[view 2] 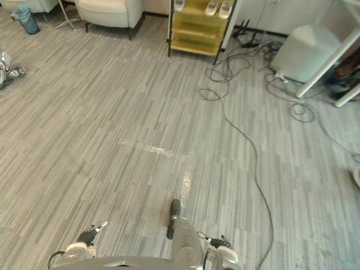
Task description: Pick up cushions and gather them together orderly.
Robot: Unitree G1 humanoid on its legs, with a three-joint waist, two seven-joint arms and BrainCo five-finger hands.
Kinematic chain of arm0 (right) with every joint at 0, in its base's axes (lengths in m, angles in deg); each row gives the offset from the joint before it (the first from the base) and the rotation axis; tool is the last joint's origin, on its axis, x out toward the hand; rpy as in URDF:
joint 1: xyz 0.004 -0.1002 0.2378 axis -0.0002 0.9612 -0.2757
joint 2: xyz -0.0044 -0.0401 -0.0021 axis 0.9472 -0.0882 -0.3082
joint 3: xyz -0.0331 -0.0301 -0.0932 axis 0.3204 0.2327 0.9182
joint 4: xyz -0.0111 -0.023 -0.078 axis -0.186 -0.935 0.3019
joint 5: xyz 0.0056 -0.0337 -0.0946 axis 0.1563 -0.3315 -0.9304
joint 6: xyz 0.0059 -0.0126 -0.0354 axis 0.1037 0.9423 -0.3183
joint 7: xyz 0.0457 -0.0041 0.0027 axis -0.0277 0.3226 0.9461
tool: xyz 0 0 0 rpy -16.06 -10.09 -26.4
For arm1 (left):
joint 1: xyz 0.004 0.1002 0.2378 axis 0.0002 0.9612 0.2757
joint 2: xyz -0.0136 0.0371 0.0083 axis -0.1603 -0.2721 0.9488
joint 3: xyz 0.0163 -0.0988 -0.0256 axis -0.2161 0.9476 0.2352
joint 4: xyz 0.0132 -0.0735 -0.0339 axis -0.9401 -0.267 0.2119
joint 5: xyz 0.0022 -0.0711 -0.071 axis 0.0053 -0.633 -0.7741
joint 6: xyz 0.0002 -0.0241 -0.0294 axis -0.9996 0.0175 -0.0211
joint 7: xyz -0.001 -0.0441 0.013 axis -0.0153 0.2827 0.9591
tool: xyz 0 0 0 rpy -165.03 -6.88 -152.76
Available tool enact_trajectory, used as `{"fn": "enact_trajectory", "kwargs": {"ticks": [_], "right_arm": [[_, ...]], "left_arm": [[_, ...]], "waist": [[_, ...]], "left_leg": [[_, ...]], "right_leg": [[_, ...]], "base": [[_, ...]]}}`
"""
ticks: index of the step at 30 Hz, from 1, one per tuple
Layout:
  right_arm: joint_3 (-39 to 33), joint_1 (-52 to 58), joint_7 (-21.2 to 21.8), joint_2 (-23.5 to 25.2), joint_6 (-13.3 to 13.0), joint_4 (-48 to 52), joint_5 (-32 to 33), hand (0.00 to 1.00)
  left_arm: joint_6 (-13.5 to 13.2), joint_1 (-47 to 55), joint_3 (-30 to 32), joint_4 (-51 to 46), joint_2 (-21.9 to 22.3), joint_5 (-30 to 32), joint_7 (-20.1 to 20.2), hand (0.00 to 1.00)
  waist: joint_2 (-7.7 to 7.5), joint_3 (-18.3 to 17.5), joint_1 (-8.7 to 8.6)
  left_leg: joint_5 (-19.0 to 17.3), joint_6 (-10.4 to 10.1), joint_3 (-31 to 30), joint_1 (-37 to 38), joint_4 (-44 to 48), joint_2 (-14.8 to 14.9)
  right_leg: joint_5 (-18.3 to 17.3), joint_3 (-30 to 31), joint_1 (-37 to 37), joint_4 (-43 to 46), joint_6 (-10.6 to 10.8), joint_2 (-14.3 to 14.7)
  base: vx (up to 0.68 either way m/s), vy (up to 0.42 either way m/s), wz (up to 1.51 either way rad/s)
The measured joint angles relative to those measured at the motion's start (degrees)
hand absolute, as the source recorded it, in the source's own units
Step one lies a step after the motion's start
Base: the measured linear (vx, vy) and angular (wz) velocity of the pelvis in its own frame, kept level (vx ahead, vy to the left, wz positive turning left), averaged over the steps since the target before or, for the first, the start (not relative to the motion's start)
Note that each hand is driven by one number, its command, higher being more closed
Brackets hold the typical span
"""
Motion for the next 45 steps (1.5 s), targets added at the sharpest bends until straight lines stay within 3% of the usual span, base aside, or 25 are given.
{"fn": "enact_trajectory", "kwargs": {"ticks": [1, 2, 4, 6, 9, 10, 12, 13, 14, 15, 17, 19, 22, 24, 28, 29, 30, 31, 33, 35, 36, 41, 45], "right_arm": [[0.22, 0.06, -0.01, 0.0, -0.01, 0.01, 0.02, 0.0], [0.95, 0.38, -0.06, -0.12, -0.11, 0.01, 0.04, 0.0], [0.94, 0.52, -0.03, 0.0, -0.06, -0.18, 0.1, 0.0], [1.38, 0.61, -0.05, -0.05, -0.12, -0.06, 0.18, 0.0], [1.31, -0.05, -0.09, 0.29, -0.09, -0.07, 0.68, 0.0], [0.87, 0.26, -0.14, 0.76, -0.1, -0.04, 0.7, 0.0], [0.79, 0.83, -0.23, 0.67, -0.12, 0.01, 1.22, 0.0], [1.05, 1.01, -0.24, 0.55, -0.12, -0.01, 1.19, 0.0], [1.84, 1.1, -0.35, 0.58, -0.21, 0.03, 1.2, 0.0], [2.7, 0.94, -0.49, 1.34, -0.23, -0.02, 1.1, 0.0], [2.94, 1.08, -0.51, 2.38, -0.09, -0.11, 1.0, 0.0], [2.41, 1.3, -0.43, 3.04, 0.01, -0.08, 0.49, 0.0], [1.38, 0.53, 0.08, 3.13, -0.05, 0.46, 0.37, 0.0], [0.85, -0.05, 0.1, 3.11, 0.0, 0.23, 0.02, 0.0], [0.89, -1.05, 0.36, 3.09, -0.02, 0.58, 0.02, 0.0], [0.93, -1.1, 0.36, 3.15, -0.01, 1.01, 0.0, 0.0], [1.11, -0.76, 0.34, 3.3, 0.0, 1.19, -0.09, 0.0], [1.29, 0.29, 0.35, 3.66, 0.04, 1.1, -0.08, 0.0], [0.77, 1.77, 0.33, 1.22, 0.09, 0.72, -0.09, 0.0], [-0.25, 2.37, 0.29, -0.39, 0.18, -0.13, -0.1, 0.0], [-0.36, 2.8, 0.28, -0.36, 0.42, -0.31, -0.09, 0.0], [-1.56, 3.95, 0.21, 0.36, 0.79, -0.36, -0.07, 0.0], [-1.67, 4.63, 0.03, 1.75, 0.77, -0.58, -0.05, 0.0]], "left_arm": [[0.0, -0.04, 0.28, -0.01, 0.04, -0.01, 0.07, 0.0], [-0.11, -0.04, 0.46, -0.19, -0.04, -0.06, 0.23, 0.0], [-0.48, -0.09, 0.42, -1.07, -0.06, -0.18, 0.29, 0.0], [-0.99, -0.07, 0.27, -2.13, 0.6, -0.22, 0.38, 0.0], [-1.45, -0.41, 0.15, -3.43, 0.99, -0.24, 0.38, 0.0], [-1.59, -0.59, -0.29, -3.7, 0.93, -0.28, 0.36, 0.0], [-1.64, -0.52, -0.93, -3.89, 0.95, -0.3, 0.23, 0.0], [-1.69, -0.32, -0.91, -3.91, 0.95, -0.72, 0.2, 0.0], [-1.65, -0.23, -0.87, -3.83, 0.48, -1.12, 0.18, 0.0], [-1.67, -0.49, -0.84, -4.01, -0.62, -1.4, 0.27, 0.0], [-1.68, -0.98, -0.83, -4.02, -1.81, -1.53, 0.32, 0.0], [-1.58, -1.33, -0.84, -3.68, -2.41, -1.66, 0.32, 0.0], [-1.01, -1.33, -2.04, -1.5, -3.25, -1.69, 0.27, 0.0], [-0.92, -0.89, -3.41, -1.04, -3.88, -1.7, 0.26, 0.0], [-0.02, 0.25, -3.42, -0.77, -3.8, -1.7, 0.03, 0.0], [0.04, 0.51, -3.39, -0.54, -3.86, -1.7, -0.16, 0.0], [0.04, 0.97, -3.29, -0.28, -4.2, -1.69, -0.16, 0.0], [0.04, 1.09, -2.96, -0.23, -5.29, -1.69, -0.1, 0.0], [0.06, 0.94, -2.82, 0.64, -3.53, -1.31, -0.23, 0.0], [0.0, 1.03, -2.85, 0.42, -1.79, -1.18, -0.14, 0.0], [0.01, 1.04, -2.78, 0.43, -1.38, -1.18, -0.13, 0.0], [0.01, 1.24, -2.88, 0.12, -1.7, -1.15, -0.01, 0.0], [0.02, 1.27, -3.03, 0.11, -2.44, -1.13, 0.25, 0.0]], "waist": [[0.09, 0.11, 0.07], [0.43, 0.28, 0.36], [0.04, 0.35, 1.35], [-0.99, 0.57, 1.6], [-0.76, 0.63, 2.52], [-1.02, 0.8, 2.74], [-0.98, 0.77, 2.99], [-0.88, 0.7, 3.39], [-1.4, 0.56, 3.74], [-2.99, 0.13, 3.75], [-5.12, -0.31, 4.12], [-6.14, -0.7, 4.64], [-5.83, -1.11, 4.02], [-5.47, -1.13, 4.06], [-3.98, -1.16, 3.41], [-3.81, -1.24, 3.29], [-4.33, -1.59, 3.24], [-6.79, -2.12, 3.17], [-4.32, -2.6, 3.15], [-1.51, -3.08, 2.74], [-1.06, -3.28, 2.79], [-1.71, -4.03, 2.87], [-3.76, -4.86, 2.88]], "left_leg": [[2.14, -0.67, 0.48, -1.59, 4.13, 0.87], [3.19, -0.35, 5.4, -6.08, 16.34, 5.0], [1.26, 1.4, 11.97, -9.09, 22.4, 8.22], [-1.14, 2.57, 16.38, -13.99, 21.56, 8.55], [-2.85, 1.91, 17.94, -21.29, 5.46, 6.31], [-2.01, 1.33, 16.11, -22.2, -3.25, 3.8], [2.62, 0.97, 11.71, -21.84, -15.26, 0.48], [8.19, 0.54, 9.65, -21.33, -19.42, -0.3], [13.41, 1.77, 9.11, -20.23, -19.91, -1.26], [12.92, 4.43, 9.56, -20.97, -17.11, -2.76], [8.8, 5.37, 10.8, -22.14, -13.09, -3.91], [4.87, 6.25, 12.4, -21.88, -10.16, -4.51], [0.64, 9.34, 16.5, -15.2, -10.13, -5.33], [0.18, 9.66, 16.62, -10.34, -13.05, -5.84], [0.2, 9.63, 16.61, -3.87, -17.74, -4.55], [0.06, 9.26, 16.53, -2.79, -17.71, -3.72], [-0.19, 8.33, 16.36, -2.39, -17.12, -3.79], [-1.2, 6.71, 15.86, -2.36, -15.56, -5.61], [-3.63, 5.66, 12.4, -2.47, -12.98, -3.95], [-2.73, 5.61, 10.56, -2.57, -17.89, -3.25], [-2.39, 5.08, 10.37, -1.9, -18.8, -3.16], [-0.72, 4.29, 10.26, 0.19, -22.01, -2.88], [0.73, 4.93, 10.31, 0.24, -22.54, -4.41]], "right_leg": [[-0.63, 0.17, 1.44, -0.69, -0.27, 0.56], [-1.29, 0.11, 6.91, -4.42, -0.88, 2.81], [-1.33, 0.17, 12.92, -8.33, -1.19, 3.87], [-1.54, 1.05, 18.3, -12.45, -1.12, 3.74], [-2.7, 2.27, 22.9, -15.61, 0.65, 2.08], [-3.9, 2.44, 24.44, -15.63, 1.85, 0.52], [-5.68, 2.89, 26.26, -15.52, 3.66, -1.11], [-7.23, 3.61, 27.21, -15.39, 4.89, -1.64], [-8.61, 4.72, 28.13, -15.3, 6.09, -2.38], [-10.53, 5.84, 28.24, -14.29, 7.17, -4.12], [-12.45, 6.45, 27.46, -11.77, 8.12, -6.16], [-13.78, 7.81, 25.78, -6.36, 8.47, -7.67], [-14.37, 12.7, 14.08, 23.52, 9.26, -10.68], [-16.81, 8.84, 11.47, 30.32, 7.85, -10.8], [-20.02, 0.75, 6.56, 26.08, 5.54, -8.93], [-19.69, -1.03, 4.83, 20.7, 4.79, -7.46], [-16.5, -1.85, 4.48, 14.19, 3.91, -6.34], [-5.61, -1.62, 4.3, 7.56, 1.7, -6.8], [-7.11, -1.57, 6.82, 7.53, 2.1, -6.12], [-6.78, -2.68, 9.34, 4.23, 2.61, -4.63], [-6.7, -2.73, 9.89, 3.51, 2.81, -4.14], [-2.97, -2.53, 14.32, -5.31, 4.3, -2.01], [1.73, -1.87, 17.6, -13.41, 4.89, -1.5]], "base": [[0.59, -0.238, 0.09], [0.48, -0.177, -0.03], [0.48, -0.167, -0.14], [0.47, -0.106, -0.11], [0.42, 0.039, -0.19], [0.37, 0.17, -0.04], [0.29, 0.184, -0.08], [0.24, 0.206, -0.31], [0.39, 0.317, -0.4], [0.41, 0.316, -0.29], [0.37, 0.222, -0.17], [0.4, 0.225, -0.44], [0.49, 0.262, -0.48], [0.41, 0.083, -0.11], [0.34, -0.001, -0.07], [0.3, -0.064, -0.04], [0.32, -0.086, 0.03], [0.33, -0.102, 0.13], [0.31, -0.081, 0.09], [0.17, -0.029, 0.07], [0.17, -0.008, 0.08], [0.08, 0.039, -0.03], [0.01, 0.063, -0.04]]}}
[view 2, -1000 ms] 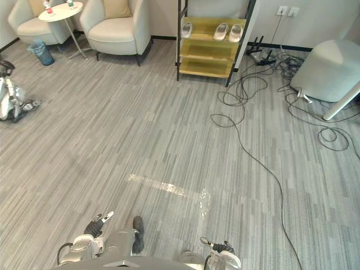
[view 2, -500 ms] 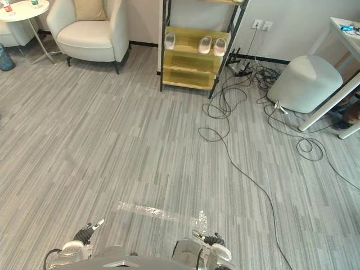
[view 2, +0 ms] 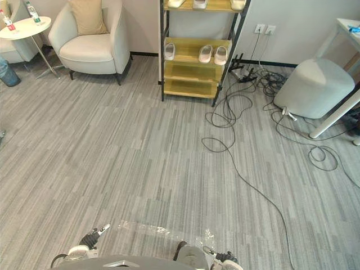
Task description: Pick up cushions and gather them together orderly.
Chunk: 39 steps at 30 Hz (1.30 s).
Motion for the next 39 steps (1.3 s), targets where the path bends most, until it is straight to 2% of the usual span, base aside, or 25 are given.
{"fn": "enact_trajectory", "kwargs": {"ticks": [6, 7, 17, 18, 19, 20, 21, 22, 23, 24, 26, 29, 30, 32, 34, 36, 39], "right_arm": [[-0.99, 0.87, -0.02, 0.45, 0.0, 0.05, 0.02, 0.0], [-2.34, 1.45, -0.03, 1.25, -0.03, 0.28, 0.09, 0.0], [-1.93, 1.19, -0.03, 1.0, -0.74, 0.47, 0.67, 0.0], [-1.91, 1.16, -0.01, 0.88, -0.8, 0.51, 0.72, 0.0], [-2.08, 0.49, -0.02, -0.24, -0.74, 0.72, 1.18, 0.0], [-1.97, 0.32, -0.05, -0.31, -0.75, 0.79, 1.32, 0.0], [-1.01, 0.53, -0.27, 0.17, -0.54, 0.09, 1.31, 0.0], [-0.71, 0.74, -0.43, -0.13, -0.57, 0.11, 1.31, 0.0], [-0.84, 0.87, -0.74, -1.06, -0.77, 0.32, 1.31, 0.0], [-0.96, 0.6, -0.89, -2.15, -1.05, 0.76, 1.29, 0.0], [-1.24, 0.61, -0.83, -1.65, -0.75, 0.8, 1.44, 0.0], [-1.44, 1.26, -0.85, -0.83, -0.71, 0.91, 1.28, 0.0], [-1.73, 1.69, -0.85, -0.54, -0.66, 1.0, 1.27, 0.0], [-2.02, 2.26, -0.85, -0.02, -0.6, 0.92, 1.24, 0.0], [-2.0, 3.12, -0.84, 0.62, -0.61, 0.82, 1.24, 0.0], [-2.0, 3.0, -0.83, 0.91, -0.64, 0.56, 1.24, 0.0], [-1.96, 2.8, -0.76, 1.07, -0.75, 0.55, 1.19, 0.0]], "left_arm": [[0.0, 0.13, -0.04, 0.04, 0.05, 0.01, 0.01, 0.0], [0.0, 0.06, -0.69, 0.12, -0.35, 0.01, 0.02, 0.0], [0.0, -0.48, -2.44, 0.21, -0.97, 0.06, 0.02, 0.0], [0.0, -0.55, -2.45, 0.18, -0.77, 0.22, 0.02, 0.0], [-0.18, -0.61, -1.17, 0.0, -0.67, 1.07, 0.02, 0.0], [-0.59, -0.54, 0.82, -0.44, -0.78, 1.1, 0.54, 0.0], [-0.41, 0.36, 1.87, -1.99, -2.21, 1.17, 0.37, 0.0], [-0.02, 1.53, 1.82, -2.08, -2.09, 1.17, 0.4, 0.0], [0.35, 3.82, 1.56, -1.67, -1.14, 1.16, 0.37, 0.0], [0.69, 4.55, 0.38, -0.21, 0.38, 1.13, 0.33, 0.0], [0.79, 5.03, 0.05, 0.68, 0.62, 1.13, 0.39, 0.0], [0.77, 4.76, 0.09, 0.63, 0.55, 1.12, 0.44, 0.0], [0.77, 4.74, 0.1, 0.6, 0.47, 1.13, 0.44, 0.0], [0.76, 4.57, 0.09, 0.61, -0.05, 1.13, 0.58, 0.0], [0.76, 4.46, 0.07, 0.61, -0.81, 1.16, 0.62, 0.0], [0.74, 3.89, 0.01, 0.6, -1.3, 1.17, 0.64, 0.0], [0.72, 3.65, -0.13, 0.61, -1.47, 1.19, 0.63, 0.0]], "waist": [[-0.23, -0.1, 0.08], [-0.67, -0.03, 0.0], [-0.13, 1.05, -0.07], [0.16, 1.36, -0.13], [2.08, 2.91, 0.3], [1.7, 3.85, 0.96], [-1.36, 5.62, 2.42], [-1.56, 5.69, 2.91], [-0.79, 5.2, 3.06], [3.0, 5.62, 3.3], [3.54, 5.35, 2.78], [2.83, 4.9, 1.95], [2.68, 4.75, 1.98], [2.16, 4.13, 1.77], [0.63, 3.09, 1.51], [0.23, 2.17, 1.78], [-0.22, 1.52, 2.14]], "left_leg": [[0.22, 0.37, -0.11, 1.1, -0.25, -2.47], [0.22, 0.37, -1.56, 1.78, -2.33, -2.61], [0.41, 0.0, -1.53, -0.1, -1.23, -1.4], [0.07, -0.53, -1.27, -1.13, 0.8, -0.82], [-2.8, -3.58, 0.91, -4.34, 9.38, 2.68], [-3.16, -4.34, 1.83, -8.27, 18.67, 3.12], [-3.15, -2.33, -0.67, -17.9, 35.49, 2.02], [-5.18, -1.57, -3.19, -18.92, 32.34, 0.74], [-2.49, -2.91, -5.65, -19.51, 20.11, 0.54], [4.49, -3.22, -7.4, -19.94, 13.18, 2.48], [7.05, -1.92, -7.14, -18.41, 9.62, 1.6], [7.49, -1.65, -5.96, -16.05, 4.97, 0.37], [9.43, -0.73, -5.82, -15.02, 3.51, 0.12], [9.89, -0.26, -5.26, -14.01, 2.97, -0.09], [10.12, 0.01, -5.3, -13.04, 1.51, -0.55], [10.24, 0.16, -6.15, -11.64, 0.85, -0.67], [10.27, 0.14, -6.29, -9.87, -0.91, -1.08]], "right_leg": [[4.42, 1.05, 3.81, -7.24, 0.64, -1.0], [5.07, 0.89, 3.93, -7.93, 0.96, -0.89], [4.83, 0.54, 2.73, -7.83, 1.14, 0.09], [2.88, 0.41, 2.65, -7.01, 0.56, 0.67], [-3.15, -0.35, -0.3, 4.88, -1.47, 2.26], [-6.91, -0.28, -1.6, 12.15, -2.38, 2.58], [-14.71, 2.39, 0.2, 13.02, -2.37, 0.01], [-15.14, 3.46, 0.31, 12.93, -3.05, -0.16], [-14.51, 4.27, 1.04, 11.41, -1.82, 0.69], [-14.33, 5.59, 1.29, 11.05, -1.53, 2.57], [-13.85, 7.79, 1.75, 9.64, -0.71, 2.6], [-13.36, 9.59, 1.66, 8.04, -0.44, 1.7], [-12.93, 10.25, 1.86, 7.66, -0.16, 1.65], [-12.26, 10.78, 2.51, 6.99, 0.11, 1.52], [-12.04, 10.9, 3.15, 5.92, 0.26, 1.37], [-10.56, 10.93, 5.06, 4.4, 0.32, 1.56], [-10.34, 10.69, 7.12, 2.43, 0.27, 1.32]], "base": [[-0.04, 0.081, -0.03], [-0.21, 0.056, 0.1], [-0.03, -0.009, 0.02], [-0.01, -0.099, 0.1], [0.01, -0.088, 0.1], [-0.02, -0.151, 0.02], [-0.08, -0.127, -0.12], [-0.06, -0.137, -0.44], [0.01, -0.03, -0.7], [0.05, -0.01, -0.66], [0.11, 0.052, -0.51], [0.14, 0.025, -0.32], [0.2, 0.017, -0.24], [0.19, 0.005, -0.19], [0.19, -0.012, 0.02], [0.18, -0.016, 0.07], [0.11, -0.016, 0.08]]}}
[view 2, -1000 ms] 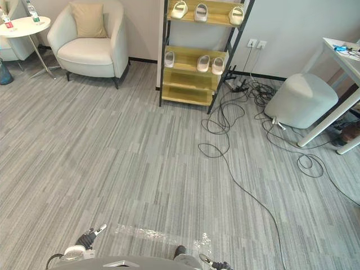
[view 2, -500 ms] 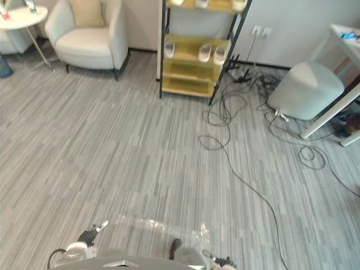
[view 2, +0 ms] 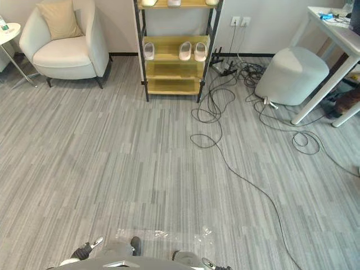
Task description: Pick up cushions and gather them together orderly.
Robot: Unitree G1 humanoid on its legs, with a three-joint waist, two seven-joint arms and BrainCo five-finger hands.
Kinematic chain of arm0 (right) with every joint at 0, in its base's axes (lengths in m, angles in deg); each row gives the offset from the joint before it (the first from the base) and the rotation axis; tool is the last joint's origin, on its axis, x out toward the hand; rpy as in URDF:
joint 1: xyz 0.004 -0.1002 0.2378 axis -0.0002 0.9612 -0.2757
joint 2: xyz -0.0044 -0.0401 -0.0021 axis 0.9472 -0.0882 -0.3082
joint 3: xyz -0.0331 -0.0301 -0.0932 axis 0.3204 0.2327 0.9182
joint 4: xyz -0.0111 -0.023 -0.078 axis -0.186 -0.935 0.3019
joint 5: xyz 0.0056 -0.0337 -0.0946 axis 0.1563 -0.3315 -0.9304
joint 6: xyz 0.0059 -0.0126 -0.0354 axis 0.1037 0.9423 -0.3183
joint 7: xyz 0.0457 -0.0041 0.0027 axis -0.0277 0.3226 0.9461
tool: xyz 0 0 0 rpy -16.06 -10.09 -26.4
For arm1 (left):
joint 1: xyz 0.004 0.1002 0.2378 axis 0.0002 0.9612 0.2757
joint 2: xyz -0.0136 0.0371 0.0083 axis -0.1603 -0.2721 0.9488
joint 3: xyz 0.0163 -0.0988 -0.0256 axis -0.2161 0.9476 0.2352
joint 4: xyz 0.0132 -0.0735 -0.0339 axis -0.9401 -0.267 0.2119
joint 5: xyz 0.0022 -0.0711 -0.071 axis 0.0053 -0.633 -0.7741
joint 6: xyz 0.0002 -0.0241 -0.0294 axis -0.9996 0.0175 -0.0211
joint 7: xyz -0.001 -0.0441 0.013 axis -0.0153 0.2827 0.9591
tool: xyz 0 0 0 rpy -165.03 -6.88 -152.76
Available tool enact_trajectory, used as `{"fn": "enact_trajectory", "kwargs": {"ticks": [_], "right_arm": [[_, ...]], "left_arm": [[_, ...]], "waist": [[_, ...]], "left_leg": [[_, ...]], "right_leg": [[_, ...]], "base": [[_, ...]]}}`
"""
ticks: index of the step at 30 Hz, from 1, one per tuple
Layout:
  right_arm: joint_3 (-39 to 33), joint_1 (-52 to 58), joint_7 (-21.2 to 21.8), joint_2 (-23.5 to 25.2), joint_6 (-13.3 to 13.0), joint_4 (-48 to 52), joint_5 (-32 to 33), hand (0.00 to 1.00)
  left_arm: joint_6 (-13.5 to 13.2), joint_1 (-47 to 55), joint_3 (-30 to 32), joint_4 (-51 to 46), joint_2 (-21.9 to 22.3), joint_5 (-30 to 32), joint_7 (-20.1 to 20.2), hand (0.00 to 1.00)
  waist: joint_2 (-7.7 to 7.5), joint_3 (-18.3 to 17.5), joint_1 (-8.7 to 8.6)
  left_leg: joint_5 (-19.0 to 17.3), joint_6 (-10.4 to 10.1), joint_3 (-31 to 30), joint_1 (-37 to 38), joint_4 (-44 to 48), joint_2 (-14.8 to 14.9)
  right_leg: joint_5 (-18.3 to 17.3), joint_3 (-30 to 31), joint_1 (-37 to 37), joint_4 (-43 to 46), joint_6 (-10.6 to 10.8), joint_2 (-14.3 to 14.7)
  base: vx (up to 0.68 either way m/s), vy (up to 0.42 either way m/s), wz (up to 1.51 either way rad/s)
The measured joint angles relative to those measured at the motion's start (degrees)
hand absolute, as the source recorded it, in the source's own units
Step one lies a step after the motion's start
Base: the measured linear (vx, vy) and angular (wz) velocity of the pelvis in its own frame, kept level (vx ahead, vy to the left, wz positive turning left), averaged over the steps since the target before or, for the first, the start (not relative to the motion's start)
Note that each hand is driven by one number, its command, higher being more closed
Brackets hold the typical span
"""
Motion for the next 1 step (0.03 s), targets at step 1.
{"fn": "enact_trajectory", "kwargs": {"ticks": [1], "right_arm": [[0.0, -0.06, 0.0, 0.0, 0.0, 0.0, 0.0, 0.0]], "left_arm": [[0.0, -0.01, -0.01, 0.0, 0.0, 0.0, 0.0, 0.0]], "waist": [[0.01, 0.0, 0.01]], "left_leg": [[0.0, 0.0, -0.01, 0.05, -0.08, -0.03]], "right_leg": [[0.01, -0.03, 0.09, -0.16, 0.0, -0.02]], "base": [[0.04, -0.001, 0.02]]}}
